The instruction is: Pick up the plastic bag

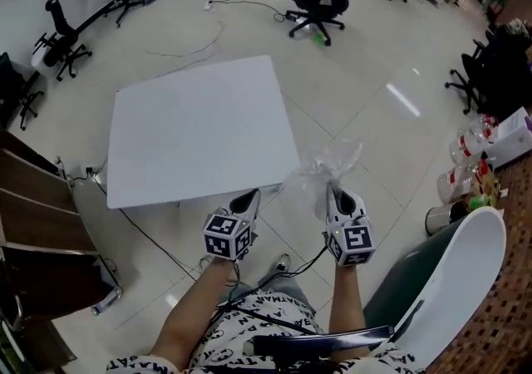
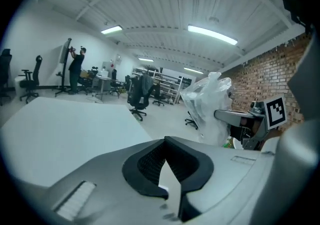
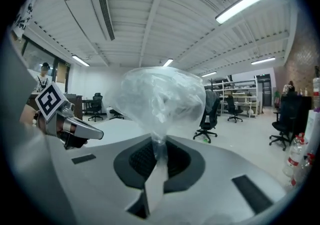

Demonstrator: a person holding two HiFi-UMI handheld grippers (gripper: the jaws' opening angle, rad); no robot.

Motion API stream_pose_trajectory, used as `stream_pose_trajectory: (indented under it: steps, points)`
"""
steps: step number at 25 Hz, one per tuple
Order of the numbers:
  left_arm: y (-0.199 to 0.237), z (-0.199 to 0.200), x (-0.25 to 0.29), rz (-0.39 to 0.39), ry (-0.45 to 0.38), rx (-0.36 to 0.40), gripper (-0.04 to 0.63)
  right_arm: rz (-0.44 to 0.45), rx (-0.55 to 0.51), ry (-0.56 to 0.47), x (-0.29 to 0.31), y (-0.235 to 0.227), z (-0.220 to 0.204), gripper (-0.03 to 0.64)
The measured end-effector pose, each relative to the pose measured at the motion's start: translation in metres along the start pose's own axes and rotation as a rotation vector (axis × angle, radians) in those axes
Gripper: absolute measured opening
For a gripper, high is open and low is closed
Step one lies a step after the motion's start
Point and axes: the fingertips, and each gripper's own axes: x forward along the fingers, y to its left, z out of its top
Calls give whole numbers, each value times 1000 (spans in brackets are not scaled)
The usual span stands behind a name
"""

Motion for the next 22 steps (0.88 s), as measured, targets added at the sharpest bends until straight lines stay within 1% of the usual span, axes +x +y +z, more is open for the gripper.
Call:
stream_pose_trajectory:
  steps: [5,12,16,22]
  points:
    - [55,24,-66,81,-72,-25,0,76,-43,-22,19,63,41,11]
    - [111,30,-133,157,-122,-67,0,192,-66,-48,49,161,80,11]
    - [138,43,-161,188,-142,-41,0,231,-65,-59,70,204,90,11]
    - [164,61,-190,220,-176,-13,0,247,-76,-64,85,237,103,11]
